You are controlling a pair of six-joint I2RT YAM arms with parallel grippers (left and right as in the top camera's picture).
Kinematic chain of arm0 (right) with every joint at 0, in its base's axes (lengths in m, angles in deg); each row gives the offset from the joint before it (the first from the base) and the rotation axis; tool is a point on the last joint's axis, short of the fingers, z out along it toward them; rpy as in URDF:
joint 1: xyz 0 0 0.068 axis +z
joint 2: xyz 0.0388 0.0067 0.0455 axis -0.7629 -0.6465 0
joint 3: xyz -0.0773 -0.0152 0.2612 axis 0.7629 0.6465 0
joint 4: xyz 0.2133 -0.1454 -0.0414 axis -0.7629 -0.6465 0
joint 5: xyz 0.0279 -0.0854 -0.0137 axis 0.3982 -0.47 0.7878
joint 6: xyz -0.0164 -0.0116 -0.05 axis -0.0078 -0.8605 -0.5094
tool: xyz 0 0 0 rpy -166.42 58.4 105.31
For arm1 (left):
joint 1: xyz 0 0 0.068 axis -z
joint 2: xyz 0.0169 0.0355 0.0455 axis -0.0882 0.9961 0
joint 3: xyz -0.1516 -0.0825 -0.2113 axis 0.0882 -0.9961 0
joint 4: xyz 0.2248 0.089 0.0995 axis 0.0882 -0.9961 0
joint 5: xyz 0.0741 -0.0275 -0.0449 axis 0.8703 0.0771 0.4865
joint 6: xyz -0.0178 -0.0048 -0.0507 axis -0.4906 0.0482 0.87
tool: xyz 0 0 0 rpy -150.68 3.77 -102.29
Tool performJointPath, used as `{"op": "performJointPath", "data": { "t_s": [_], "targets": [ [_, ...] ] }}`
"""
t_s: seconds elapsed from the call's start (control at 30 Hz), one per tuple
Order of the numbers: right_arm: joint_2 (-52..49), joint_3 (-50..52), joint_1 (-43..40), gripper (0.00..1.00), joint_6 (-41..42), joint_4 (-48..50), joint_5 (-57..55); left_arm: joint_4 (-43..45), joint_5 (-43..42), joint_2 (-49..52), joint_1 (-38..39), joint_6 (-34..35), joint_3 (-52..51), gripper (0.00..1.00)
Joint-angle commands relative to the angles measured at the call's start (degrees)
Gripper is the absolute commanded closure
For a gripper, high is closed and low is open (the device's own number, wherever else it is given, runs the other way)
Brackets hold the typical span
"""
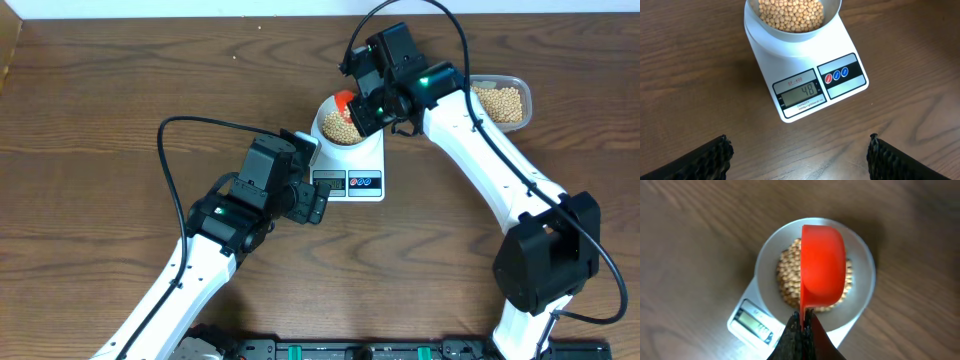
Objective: Scoop item into bowl and weigh 50g on scale
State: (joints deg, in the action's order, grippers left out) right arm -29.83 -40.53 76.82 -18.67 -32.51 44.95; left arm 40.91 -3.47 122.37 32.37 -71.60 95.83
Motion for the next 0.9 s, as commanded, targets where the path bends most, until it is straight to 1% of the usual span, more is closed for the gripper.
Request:
{"op": "performJointPath", "data": {
  "t_s": [0.0, 0.13, 0.3, 0.67, 0.87],
  "targets": [
    [1.90, -1.53, 1.81, 0.99, -2.51, -0.02, -3.74, -0.02, -0.28, -0.37, -0.24, -0.55, 0.04, 0.12],
    [1.97, -1.53, 3.78, 0.99, -4.70, 0.02, -8.48, -0.02, -0.28, -0.37, -0.24, -0.55, 0.04, 0.12],
    [1.99, -1.53, 5.79, 0.99, -4.85, 0.28, -12.79, -0.02, -0.28, -0.37, -0.24, -0.55, 0.04, 0.12],
    [1.99, -1.53, 5.95, 0.99, -4.61, 0.37, -12.20, -0.02, -0.28, -0.37, -0.24, -0.55, 0.04, 0.12],
    [1.99, -1.53, 4.74, 0.99, -3.32, 0.37, -6.99, -0.02, -0.28, -0.37, -0.24, -0.55, 0.04, 0.12]
  ]
}}
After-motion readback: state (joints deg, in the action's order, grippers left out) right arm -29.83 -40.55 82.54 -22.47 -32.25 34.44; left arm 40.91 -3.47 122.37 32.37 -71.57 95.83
